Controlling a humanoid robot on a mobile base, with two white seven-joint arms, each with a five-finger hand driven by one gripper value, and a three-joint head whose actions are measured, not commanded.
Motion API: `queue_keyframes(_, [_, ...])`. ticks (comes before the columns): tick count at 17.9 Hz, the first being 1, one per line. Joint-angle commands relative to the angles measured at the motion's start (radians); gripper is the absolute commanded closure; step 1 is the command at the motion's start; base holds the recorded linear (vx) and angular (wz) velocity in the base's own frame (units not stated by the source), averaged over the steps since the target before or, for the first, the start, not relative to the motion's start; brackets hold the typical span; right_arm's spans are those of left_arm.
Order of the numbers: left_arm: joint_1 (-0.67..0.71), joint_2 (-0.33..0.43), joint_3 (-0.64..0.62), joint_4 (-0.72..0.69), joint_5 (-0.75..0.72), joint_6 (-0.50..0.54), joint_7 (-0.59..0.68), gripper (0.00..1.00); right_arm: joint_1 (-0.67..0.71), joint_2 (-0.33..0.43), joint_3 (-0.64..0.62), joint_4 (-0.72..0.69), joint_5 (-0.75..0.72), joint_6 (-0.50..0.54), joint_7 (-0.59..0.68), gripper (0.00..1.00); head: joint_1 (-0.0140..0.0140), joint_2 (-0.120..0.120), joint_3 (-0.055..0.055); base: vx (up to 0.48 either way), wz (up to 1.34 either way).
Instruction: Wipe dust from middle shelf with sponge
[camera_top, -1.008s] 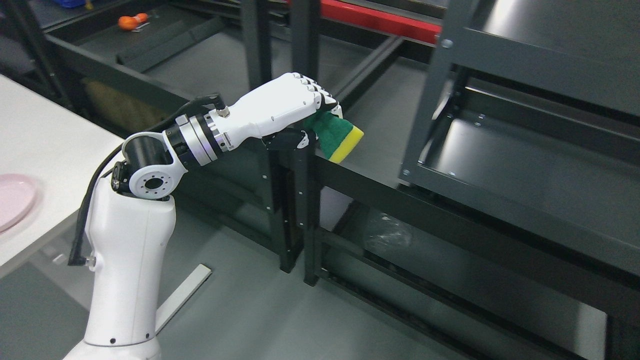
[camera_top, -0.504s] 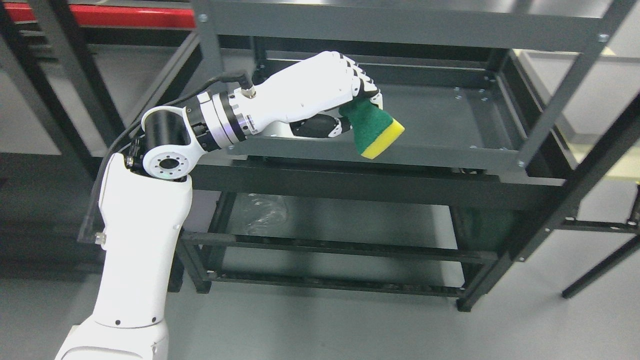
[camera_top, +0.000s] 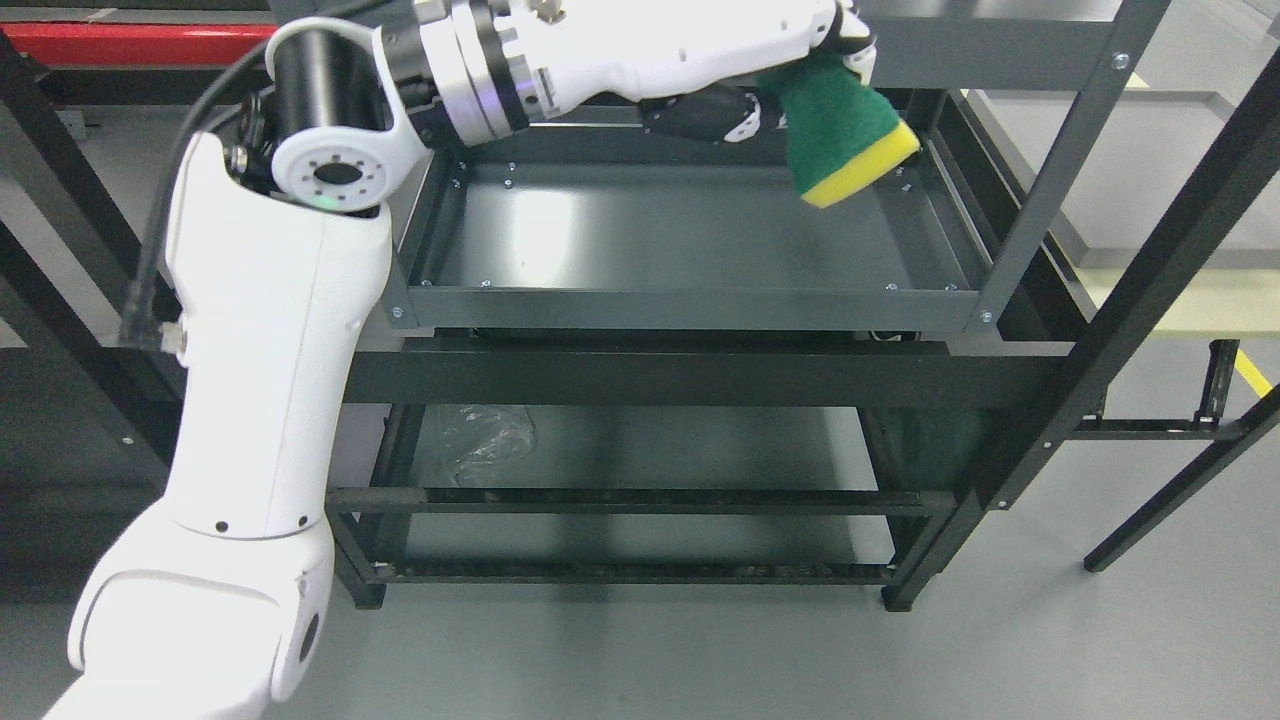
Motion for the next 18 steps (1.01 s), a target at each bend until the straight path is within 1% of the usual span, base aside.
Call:
queue_keyframes(1, [-0.266,0.014,-0.262,0.271,-0.042,-0.001,0.015,0.99,0.001,-0.017,0.000,-0.017,0.000,0.072,0.005,0.00,0.0000,0.000,0.000,0.054,0.05])
queue_keyframes(3, [-0.302,0.014,-0.351,0.357,-0.044,-0.001,0.069,0.99,0.001,-0.017,0.000,-0.017,0.000,0.072,0.005,0.00,0.0000,0.000,0.000,0.043,0.00])
queue_keyframes(5, [-0.315,0.014,-0.408,0.379,-0.064,0.000,0.077,0.99,0.001,-0.017,0.000,-0.017,0.000,0.072,0.005,0.00,0.0000,0.000,0.000,0.025,-0.07])
queue_keyframes(8, [-0.325,0.014,-0.486,0.411,-0.102,0.088,0.103,0.99,0.001,-0.017,0.000,-0.017,0.000,0.072,0.005,0.00,0.0000,0.000,0.000,0.020,-0.05])
queue_keyframes(10, [-0.325,0.014,-0.537,0.448,-0.124,0.114,0.159,0.99,-0.001,-0.017,0.000,-0.017,0.000,0.074,0.003,0.00,0.0000,0.000,0.000,0.018,-0.03])
queue_keyframes(12, [-0.325,0.014,-0.554,0.472,-0.150,0.142,0.178,0.99,-0.001,-0.017,0.000,-0.017,0.000,0.072,0.005,0.00,0.0000,0.000,0.000,0.000,0.00])
queue_keyframes(16, [-0.322,0.014,-0.568,0.532,-0.203,0.142,0.212,0.99,-0.001,-0.017,0.000,-0.017,0.000,0.072,0.005,0.00,0.0000,0.000,0.000,-0.018,0.01])
queue_keyframes(18, [-0.322,0.014,-0.556,0.534,-0.210,0.139,0.212,0.99,0.001,-0.017,0.000,-0.017,0.000,0.072,0.005,0.00,0.0000,0.000,0.000,-0.002,0.03])
